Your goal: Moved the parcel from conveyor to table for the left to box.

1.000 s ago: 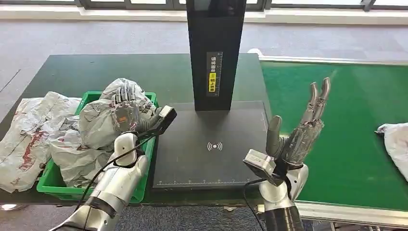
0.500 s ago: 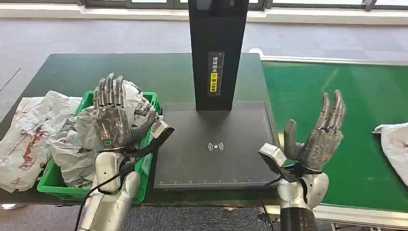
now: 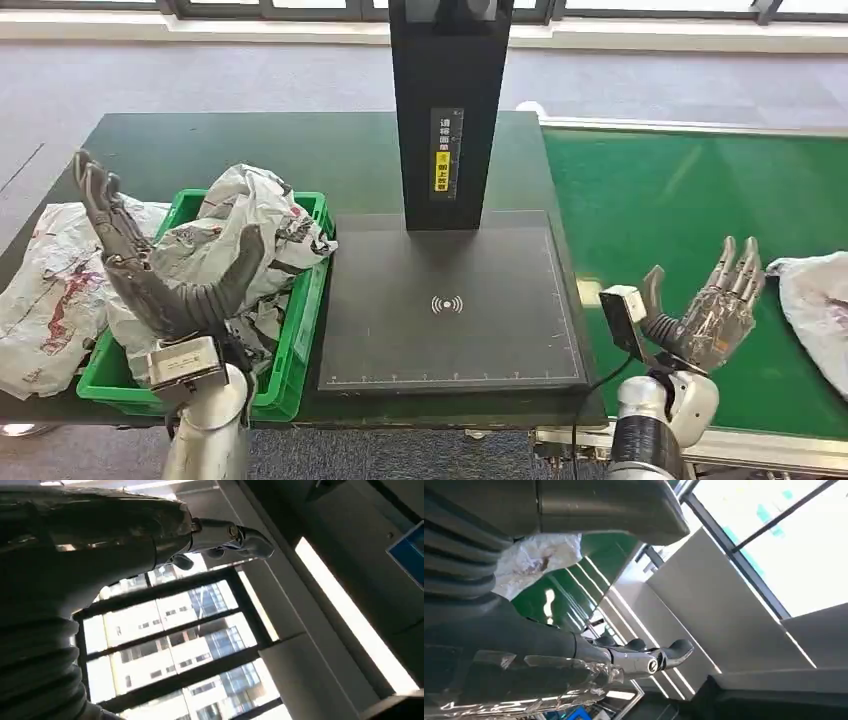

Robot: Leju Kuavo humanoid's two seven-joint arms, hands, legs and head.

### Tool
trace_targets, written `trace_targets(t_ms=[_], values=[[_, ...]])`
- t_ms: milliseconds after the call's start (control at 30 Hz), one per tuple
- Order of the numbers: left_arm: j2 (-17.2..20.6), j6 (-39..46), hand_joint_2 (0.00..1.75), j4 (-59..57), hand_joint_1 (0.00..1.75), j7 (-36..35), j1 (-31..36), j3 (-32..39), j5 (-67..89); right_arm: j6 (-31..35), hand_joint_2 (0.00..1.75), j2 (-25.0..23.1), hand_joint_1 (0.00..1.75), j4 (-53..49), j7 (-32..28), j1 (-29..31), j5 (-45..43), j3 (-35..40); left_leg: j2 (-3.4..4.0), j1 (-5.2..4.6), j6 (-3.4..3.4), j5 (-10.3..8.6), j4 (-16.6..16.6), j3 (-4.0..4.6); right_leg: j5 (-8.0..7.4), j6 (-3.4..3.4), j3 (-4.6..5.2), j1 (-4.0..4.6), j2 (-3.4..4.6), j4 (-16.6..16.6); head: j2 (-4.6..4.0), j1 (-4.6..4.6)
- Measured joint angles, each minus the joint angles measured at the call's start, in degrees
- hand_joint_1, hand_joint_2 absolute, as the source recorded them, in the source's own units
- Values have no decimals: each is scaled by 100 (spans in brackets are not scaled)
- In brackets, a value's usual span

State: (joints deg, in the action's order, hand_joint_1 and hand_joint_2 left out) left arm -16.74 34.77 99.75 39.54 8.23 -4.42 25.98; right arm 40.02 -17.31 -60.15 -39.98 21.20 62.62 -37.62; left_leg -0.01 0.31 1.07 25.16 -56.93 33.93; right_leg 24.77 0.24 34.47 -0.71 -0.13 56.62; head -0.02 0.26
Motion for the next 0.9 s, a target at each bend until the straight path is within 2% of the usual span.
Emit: trace_targets(t_ms=[100,433,533,600,700,833,900], values=[[7,-454,175,-104,0,37,20,-207,-578,0,175,17,0,166,0,33,2,-96,-1,0,-1,1,0,2,0,1,0,0,-1,0,-2,0],[11,-535,175,-269,0,54,63,-406,-655,0,175,50,0,374,0,93,6,-181,0,0,-2,2,0,1,1,1,0,0,-1,0,-2,0],[13,-977,175,-301,0,61,62,-430,-1095,0,175,59,0,411,-2,107,15,-203,0,0,-2,2,0,1,1,1,0,0,-1,0,-2,0],[13,-1631,175,-352,0,61,61,-457,-1499,-11,175,90,0,522,-11,118,-493,-194,-1,0,-2,1,0,1,1,1,-2,0,-2,0,0,-2],[13,-2682,175,-517,0,52,59,-461,-1981,-375,175,236,0,686,-11,-4,-2272,329,-4,-1,-2,1,0,1,0,1,-3,-3,-3,0,0,0],[11,-3672,175,-864,0,48,67,-456,-2329,-1536,175,369,0,384,-26,-433,-4025,1533,-1,-1,-2,2,0,-1,0,2,-1,-3,5,0,-2,0],[9,-3987,175,-1093,0,17,87,-457,-2485,-2443,175,369,0,-32,-31,-709,-4644,2183,-2,-1,-2,2,1,-1,1,1,0,-1,3,0,-2,0]])
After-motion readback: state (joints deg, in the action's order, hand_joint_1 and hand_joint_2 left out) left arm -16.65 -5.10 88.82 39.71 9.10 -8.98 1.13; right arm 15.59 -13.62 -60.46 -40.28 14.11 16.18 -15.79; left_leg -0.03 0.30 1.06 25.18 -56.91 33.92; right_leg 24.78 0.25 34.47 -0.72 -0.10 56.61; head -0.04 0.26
